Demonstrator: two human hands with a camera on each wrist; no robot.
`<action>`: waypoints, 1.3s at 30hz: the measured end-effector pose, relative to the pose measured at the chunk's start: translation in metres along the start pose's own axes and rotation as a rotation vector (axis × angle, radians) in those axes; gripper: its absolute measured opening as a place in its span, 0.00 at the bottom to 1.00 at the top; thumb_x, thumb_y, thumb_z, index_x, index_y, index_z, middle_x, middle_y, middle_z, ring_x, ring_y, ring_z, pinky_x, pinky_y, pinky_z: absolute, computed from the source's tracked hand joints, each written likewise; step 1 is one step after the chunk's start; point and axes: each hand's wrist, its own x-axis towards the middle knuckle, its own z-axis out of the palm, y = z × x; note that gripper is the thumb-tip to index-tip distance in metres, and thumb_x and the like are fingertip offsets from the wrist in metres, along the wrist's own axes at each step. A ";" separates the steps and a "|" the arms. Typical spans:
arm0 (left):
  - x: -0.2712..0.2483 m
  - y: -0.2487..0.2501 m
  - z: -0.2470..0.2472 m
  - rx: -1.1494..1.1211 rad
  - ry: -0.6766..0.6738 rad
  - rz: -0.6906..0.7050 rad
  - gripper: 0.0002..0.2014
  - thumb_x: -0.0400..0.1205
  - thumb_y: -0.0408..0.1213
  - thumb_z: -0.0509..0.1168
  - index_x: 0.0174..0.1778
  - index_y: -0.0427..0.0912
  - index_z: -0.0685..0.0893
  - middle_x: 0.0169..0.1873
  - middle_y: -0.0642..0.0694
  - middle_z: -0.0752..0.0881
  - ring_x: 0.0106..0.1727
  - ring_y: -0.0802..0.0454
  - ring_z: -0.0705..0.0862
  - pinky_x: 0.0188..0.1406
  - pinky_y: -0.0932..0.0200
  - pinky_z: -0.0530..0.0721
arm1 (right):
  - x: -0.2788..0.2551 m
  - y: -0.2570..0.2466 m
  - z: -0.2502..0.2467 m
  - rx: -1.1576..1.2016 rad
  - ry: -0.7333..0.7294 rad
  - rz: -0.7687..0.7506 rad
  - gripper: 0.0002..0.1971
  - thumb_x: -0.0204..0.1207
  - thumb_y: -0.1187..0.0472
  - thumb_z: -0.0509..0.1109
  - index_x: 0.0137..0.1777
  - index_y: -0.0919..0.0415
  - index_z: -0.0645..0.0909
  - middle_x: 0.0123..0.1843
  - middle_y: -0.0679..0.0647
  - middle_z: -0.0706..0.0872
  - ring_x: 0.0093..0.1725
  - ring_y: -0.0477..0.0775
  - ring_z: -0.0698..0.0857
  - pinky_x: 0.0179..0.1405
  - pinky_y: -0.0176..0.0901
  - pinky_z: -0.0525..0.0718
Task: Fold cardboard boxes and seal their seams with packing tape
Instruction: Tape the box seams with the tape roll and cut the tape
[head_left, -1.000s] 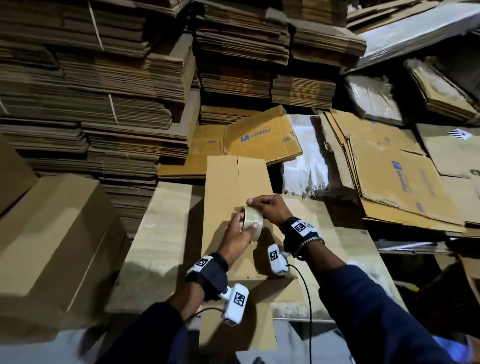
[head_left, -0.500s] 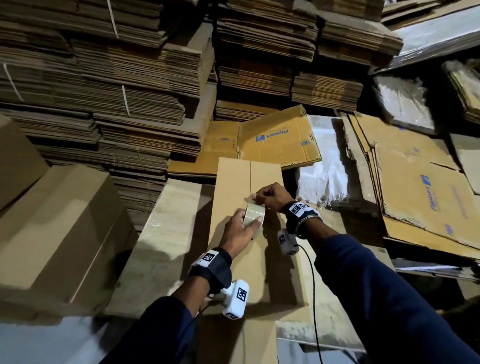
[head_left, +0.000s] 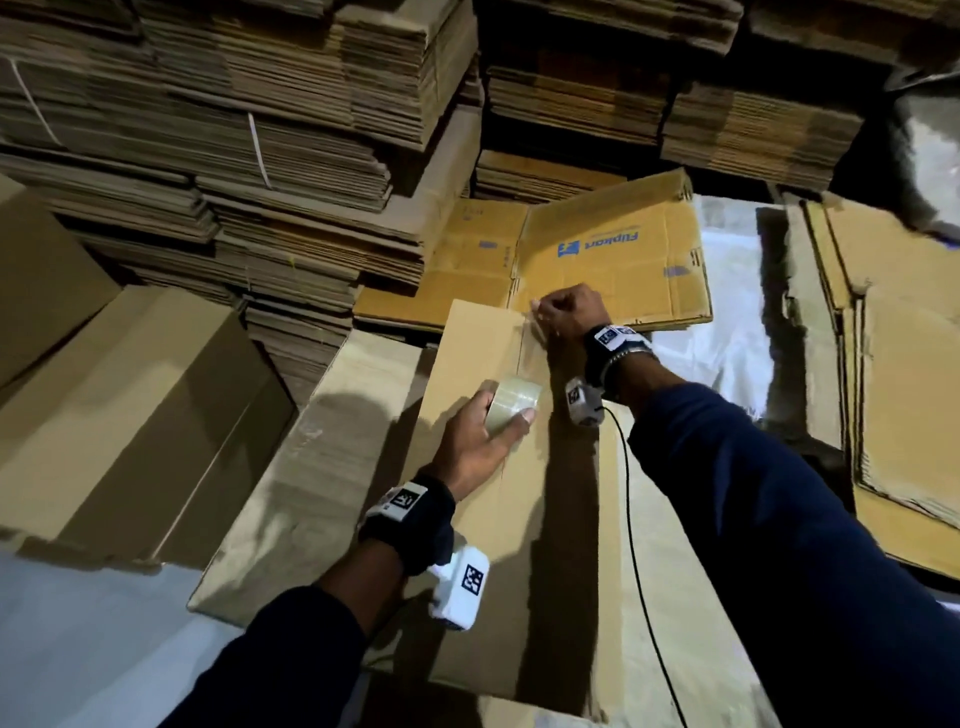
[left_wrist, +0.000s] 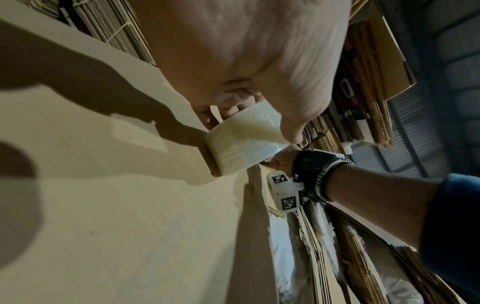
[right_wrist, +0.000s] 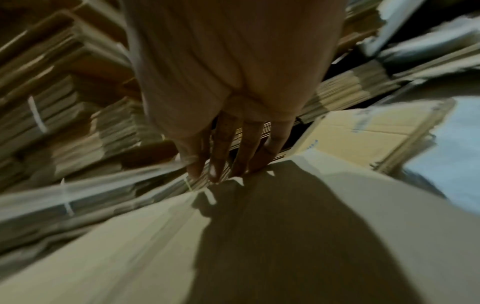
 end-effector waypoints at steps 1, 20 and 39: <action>0.004 -0.001 0.002 -0.030 0.004 0.000 0.25 0.84 0.56 0.73 0.74 0.51 0.80 0.58 0.52 0.93 0.57 0.55 0.92 0.62 0.48 0.91 | 0.009 0.000 0.000 -0.020 -0.022 -0.006 0.16 0.83 0.46 0.74 0.34 0.48 0.88 0.36 0.47 0.92 0.37 0.49 0.88 0.35 0.37 0.79; 0.022 -0.035 0.013 0.045 0.029 0.037 0.25 0.83 0.65 0.69 0.69 0.53 0.84 0.57 0.52 0.92 0.58 0.55 0.92 0.61 0.42 0.91 | 0.073 0.003 0.011 -0.335 -0.263 0.252 0.09 0.74 0.57 0.74 0.44 0.64 0.88 0.48 0.63 0.92 0.43 0.62 0.90 0.42 0.49 0.86; -0.004 -0.010 0.015 0.107 0.148 -0.034 0.21 0.86 0.61 0.68 0.58 0.46 0.88 0.45 0.53 0.94 0.46 0.63 0.92 0.49 0.65 0.86 | 0.024 0.004 0.024 -0.579 -0.407 -0.169 0.27 0.90 0.33 0.43 0.65 0.52 0.73 0.64 0.60 0.86 0.67 0.65 0.83 0.71 0.72 0.68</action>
